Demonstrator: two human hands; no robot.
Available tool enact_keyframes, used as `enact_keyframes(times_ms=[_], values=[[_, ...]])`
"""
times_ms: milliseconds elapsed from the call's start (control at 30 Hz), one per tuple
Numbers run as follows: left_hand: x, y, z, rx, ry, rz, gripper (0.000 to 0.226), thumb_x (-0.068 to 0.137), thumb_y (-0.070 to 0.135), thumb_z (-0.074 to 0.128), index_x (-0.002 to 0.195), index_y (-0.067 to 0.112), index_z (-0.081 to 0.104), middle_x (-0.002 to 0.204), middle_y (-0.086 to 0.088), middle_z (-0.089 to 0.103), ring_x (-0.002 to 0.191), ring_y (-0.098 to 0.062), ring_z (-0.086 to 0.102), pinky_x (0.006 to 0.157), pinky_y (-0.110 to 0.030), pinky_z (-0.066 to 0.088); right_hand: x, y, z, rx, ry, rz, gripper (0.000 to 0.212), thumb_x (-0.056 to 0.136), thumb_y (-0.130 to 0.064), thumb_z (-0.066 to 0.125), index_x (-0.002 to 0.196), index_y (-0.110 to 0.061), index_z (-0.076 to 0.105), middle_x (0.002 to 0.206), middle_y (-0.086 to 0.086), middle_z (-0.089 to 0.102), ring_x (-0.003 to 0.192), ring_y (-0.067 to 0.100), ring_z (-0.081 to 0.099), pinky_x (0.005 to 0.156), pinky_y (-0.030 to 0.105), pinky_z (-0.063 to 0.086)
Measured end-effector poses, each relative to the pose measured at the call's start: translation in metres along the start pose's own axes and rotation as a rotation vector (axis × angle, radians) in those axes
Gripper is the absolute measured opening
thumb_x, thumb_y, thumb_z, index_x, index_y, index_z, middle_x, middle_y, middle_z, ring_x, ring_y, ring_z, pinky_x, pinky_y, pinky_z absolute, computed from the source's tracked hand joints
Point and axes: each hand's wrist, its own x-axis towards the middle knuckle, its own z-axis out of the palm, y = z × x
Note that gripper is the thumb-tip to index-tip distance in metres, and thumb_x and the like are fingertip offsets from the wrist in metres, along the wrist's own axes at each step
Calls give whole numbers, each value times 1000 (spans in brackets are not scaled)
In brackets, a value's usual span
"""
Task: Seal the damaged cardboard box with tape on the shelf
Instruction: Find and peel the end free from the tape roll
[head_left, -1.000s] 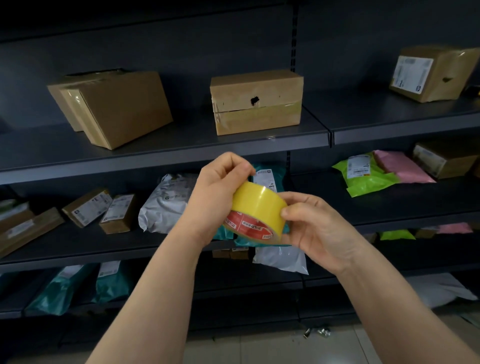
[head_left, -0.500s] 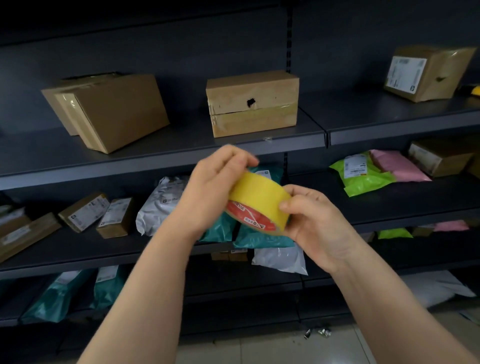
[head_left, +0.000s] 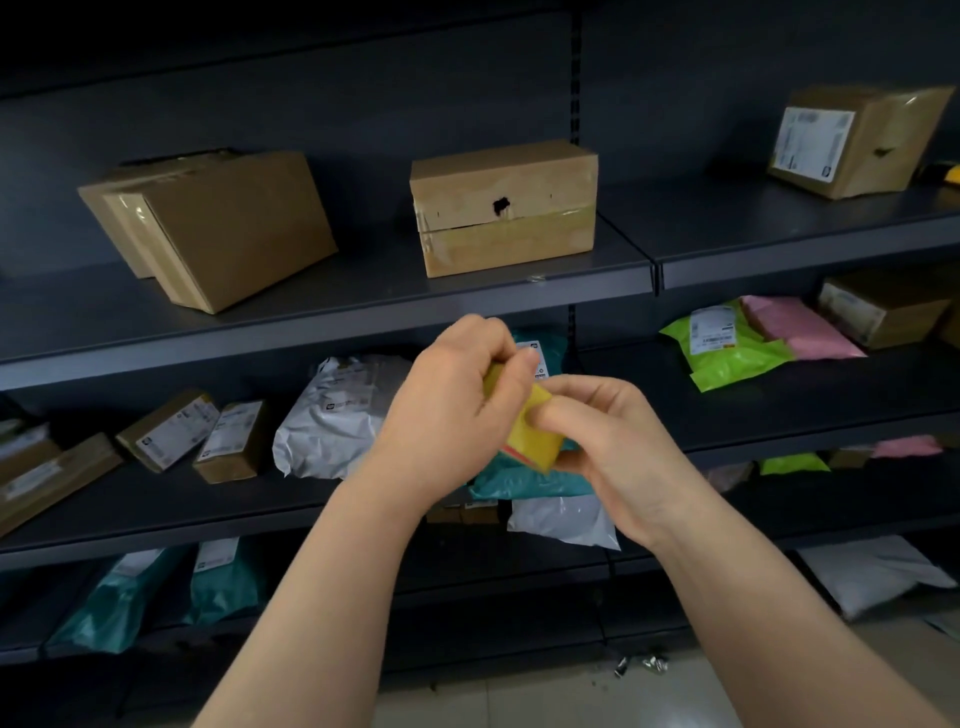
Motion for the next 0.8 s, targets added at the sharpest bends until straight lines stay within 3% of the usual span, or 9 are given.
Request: enact_keyframes(times_ms=[100,200,333,400,533,633,700,800], values=[[0,-4,2,-1,24,10,29,94,34,48,74,14,51,73,5,46,66,-11,46,60,-26,37,2,0,0,0,16,-7,25,65,-15,59,82,-10,78,82,17,67,82,27,60,93,64,45],[0,-9,1,-135,19,-78,33,93,34,50,71,10,50,69,6,44,62,-8,42,58,-24,35,2,3,-6,9,-76,4,38,67,-7,51,96,-9,77,99,25,68,96,38,62,97,64,44],[1,-15,-2,-414,-56,-278,37,91,40,52,69,11,48,62,8,42,59,-9,39,58,-29,33,1,2,-12,35,-165,-25,45,70,-4,51,106,-14,76,107,18,71,101,30,62,99,55,45],[1,-16,-2,-438,-69,-296,38,90,42,53,70,10,49,62,6,42,59,-10,40,58,-31,33,1,4,-13,62,-184,-33,46,69,-2,50,106,-14,76,108,16,71,102,29,62,98,52,47],[1,-11,-6,-450,-35,-216,40,90,45,51,79,8,62,76,-8,56,71,-13,52,64,-29,42,3,5,-16,165,-182,-20,36,72,-5,53,98,-9,77,97,15,71,92,26,61,84,42,50],[2,-15,-10,-720,47,-430,37,97,39,43,83,19,71,89,-5,67,88,-19,60,80,-33,47,3,7,-17,399,-199,2,32,70,-2,50,90,-5,76,85,10,70,81,19,64,78,33,57],[-1,-17,-6,-940,11,-613,36,102,35,40,83,17,66,84,-6,63,85,-22,58,83,-38,44,2,8,-17,447,-218,12,32,71,-2,51,94,-2,73,85,10,69,80,19,64,79,35,57],[-4,-18,0,-1013,13,-594,30,100,28,42,78,16,56,75,-3,54,73,-16,53,76,-36,41,1,9,-17,414,-218,39,27,74,-5,55,93,-3,74,85,10,68,81,19,63,81,41,58]])
